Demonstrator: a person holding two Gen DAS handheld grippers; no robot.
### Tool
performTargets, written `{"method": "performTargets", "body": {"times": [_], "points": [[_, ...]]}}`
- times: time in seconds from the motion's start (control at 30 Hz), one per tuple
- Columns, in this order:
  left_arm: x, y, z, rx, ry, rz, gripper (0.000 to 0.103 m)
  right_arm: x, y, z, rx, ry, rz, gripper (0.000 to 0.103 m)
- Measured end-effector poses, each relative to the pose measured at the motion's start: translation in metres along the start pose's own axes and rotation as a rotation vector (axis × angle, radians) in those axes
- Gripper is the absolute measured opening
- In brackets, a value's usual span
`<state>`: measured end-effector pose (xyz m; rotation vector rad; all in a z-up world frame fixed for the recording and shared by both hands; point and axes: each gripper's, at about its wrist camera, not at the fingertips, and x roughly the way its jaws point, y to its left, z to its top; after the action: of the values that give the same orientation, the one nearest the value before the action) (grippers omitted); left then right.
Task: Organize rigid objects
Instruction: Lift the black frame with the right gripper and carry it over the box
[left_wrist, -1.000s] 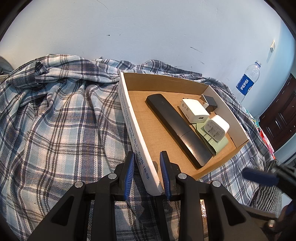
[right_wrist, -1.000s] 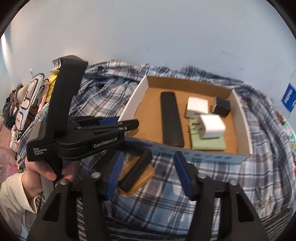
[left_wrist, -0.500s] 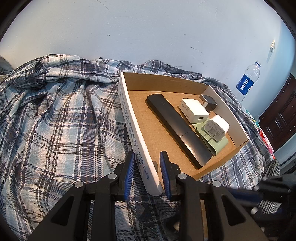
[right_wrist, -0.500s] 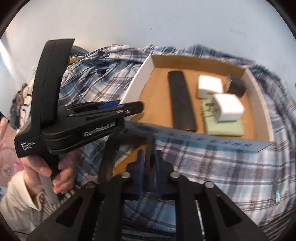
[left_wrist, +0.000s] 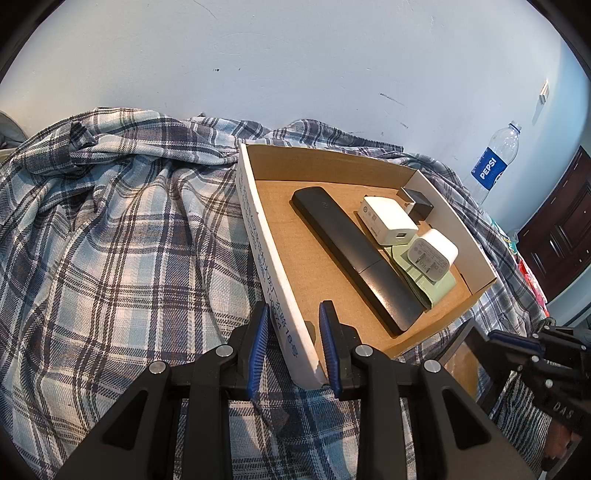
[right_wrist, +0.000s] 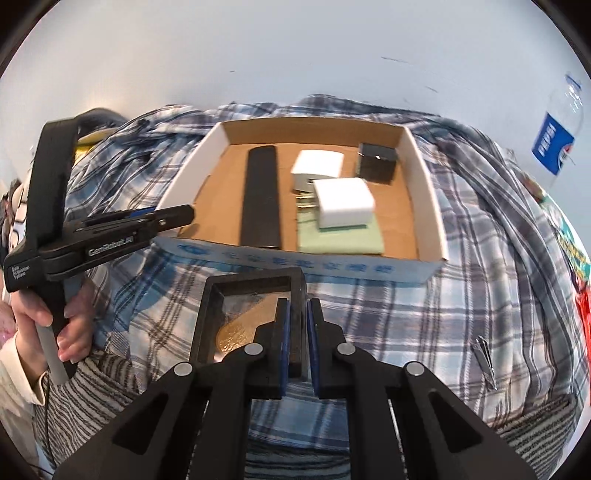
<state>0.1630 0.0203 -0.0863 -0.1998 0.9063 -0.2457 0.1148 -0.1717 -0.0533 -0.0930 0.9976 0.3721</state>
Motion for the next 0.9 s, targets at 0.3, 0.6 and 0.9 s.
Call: {"method": "performTargets", "body": {"times": [0.3, 0.6, 0.9], "points": [[0.000, -0.001, 0.000, 0.000, 0.000, 0.000, 0.028, -0.020, 0.018, -0.003, -0.034, -0.111, -0.054, 0.083], [0.000, -0.001, 0.000, 0.000, 0.000, 0.000, 0.028, -0.006, 0.071, -0.015, -0.204, -0.107, -0.171, 0.085], [0.000, 0.000, 0.000, -0.001, 0.000, -0.001, 0.028, 0.011, 0.061, -0.018, -0.175, -0.064, -0.193, 0.070]]}}
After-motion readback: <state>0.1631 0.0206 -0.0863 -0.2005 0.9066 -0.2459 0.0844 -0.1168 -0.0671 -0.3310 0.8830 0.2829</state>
